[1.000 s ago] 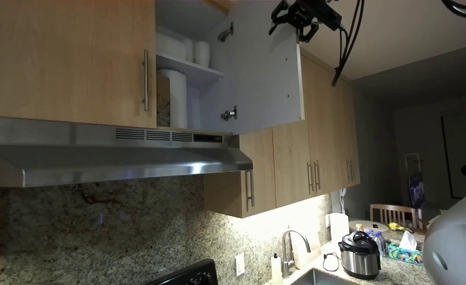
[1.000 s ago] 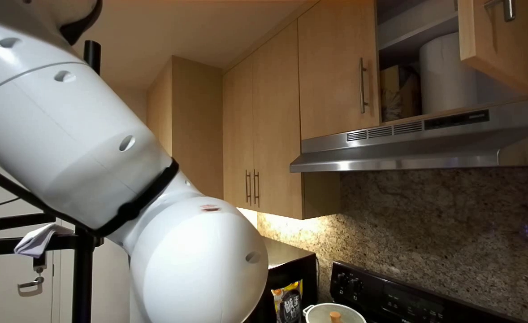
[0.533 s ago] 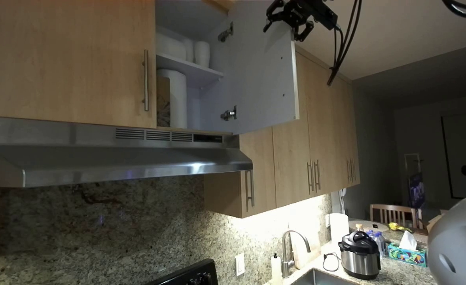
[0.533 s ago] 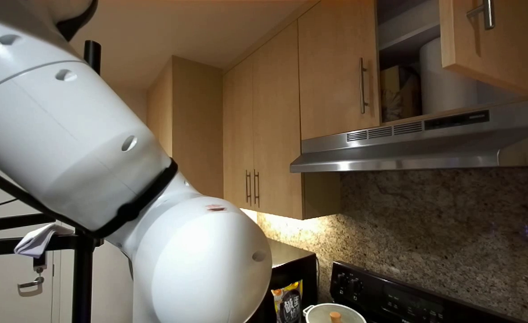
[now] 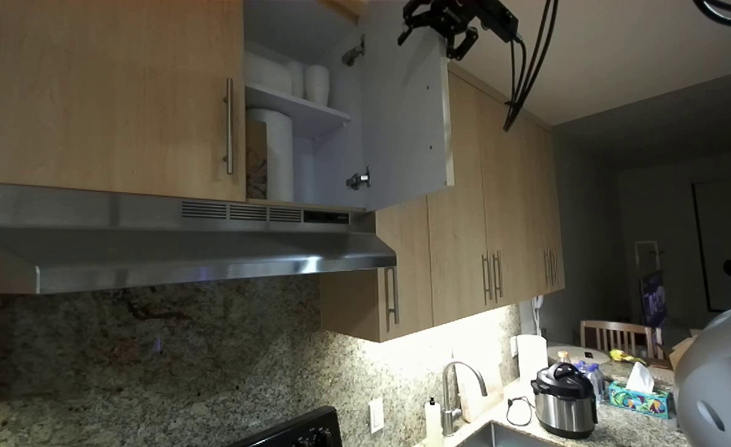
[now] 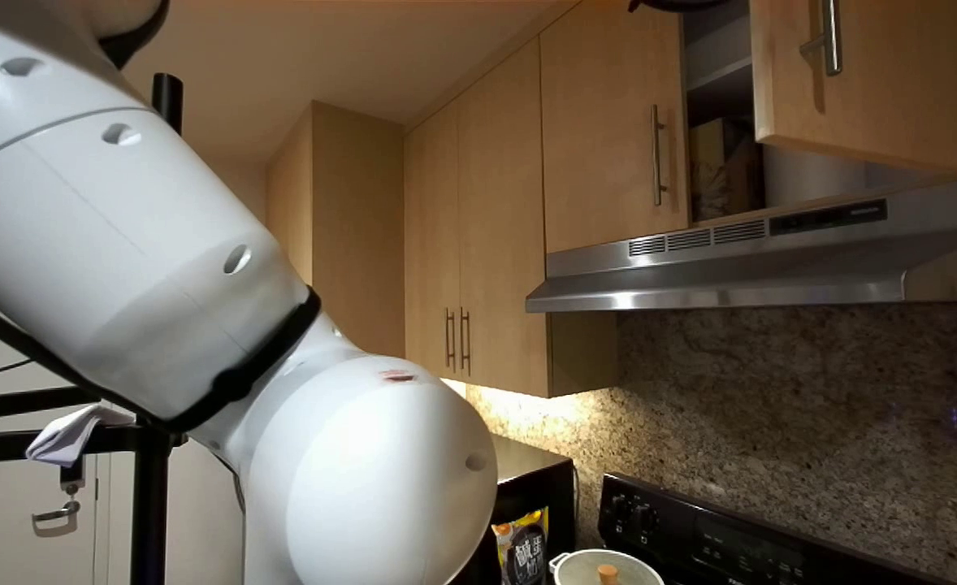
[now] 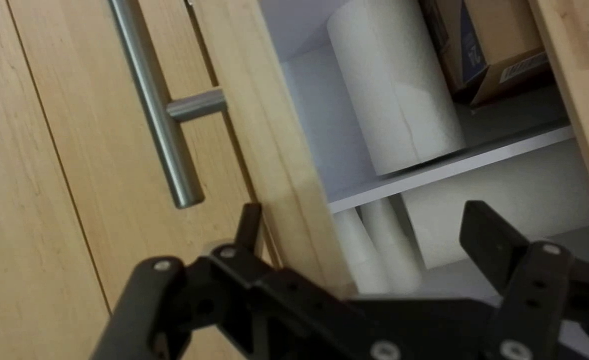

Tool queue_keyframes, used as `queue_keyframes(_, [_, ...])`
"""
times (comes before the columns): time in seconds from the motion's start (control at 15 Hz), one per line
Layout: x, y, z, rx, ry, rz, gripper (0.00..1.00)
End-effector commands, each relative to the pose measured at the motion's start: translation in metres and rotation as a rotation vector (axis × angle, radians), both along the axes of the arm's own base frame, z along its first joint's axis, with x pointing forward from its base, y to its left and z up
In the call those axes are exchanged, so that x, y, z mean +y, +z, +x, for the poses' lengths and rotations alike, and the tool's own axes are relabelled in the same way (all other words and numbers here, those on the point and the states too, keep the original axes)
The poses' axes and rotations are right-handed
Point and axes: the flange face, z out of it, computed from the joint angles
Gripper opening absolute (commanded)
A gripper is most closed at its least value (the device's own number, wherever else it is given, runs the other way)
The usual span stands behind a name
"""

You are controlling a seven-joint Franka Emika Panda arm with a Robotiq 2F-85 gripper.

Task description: Close the open drawer

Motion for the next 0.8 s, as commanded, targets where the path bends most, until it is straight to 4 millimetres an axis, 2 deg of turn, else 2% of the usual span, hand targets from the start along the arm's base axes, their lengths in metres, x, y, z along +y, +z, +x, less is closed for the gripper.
queue_keyframes(0.0, [0.019,-0.002,0.020,0.021,0.085,-0.036,1.00])
queue_keyframes(0.4, [0.052,-0.005,0.034,0.041,0.170,-0.076,1.00])
queue_keyframes(0.73, [0.068,-0.013,0.051,0.057,0.192,-0.078,1.00])
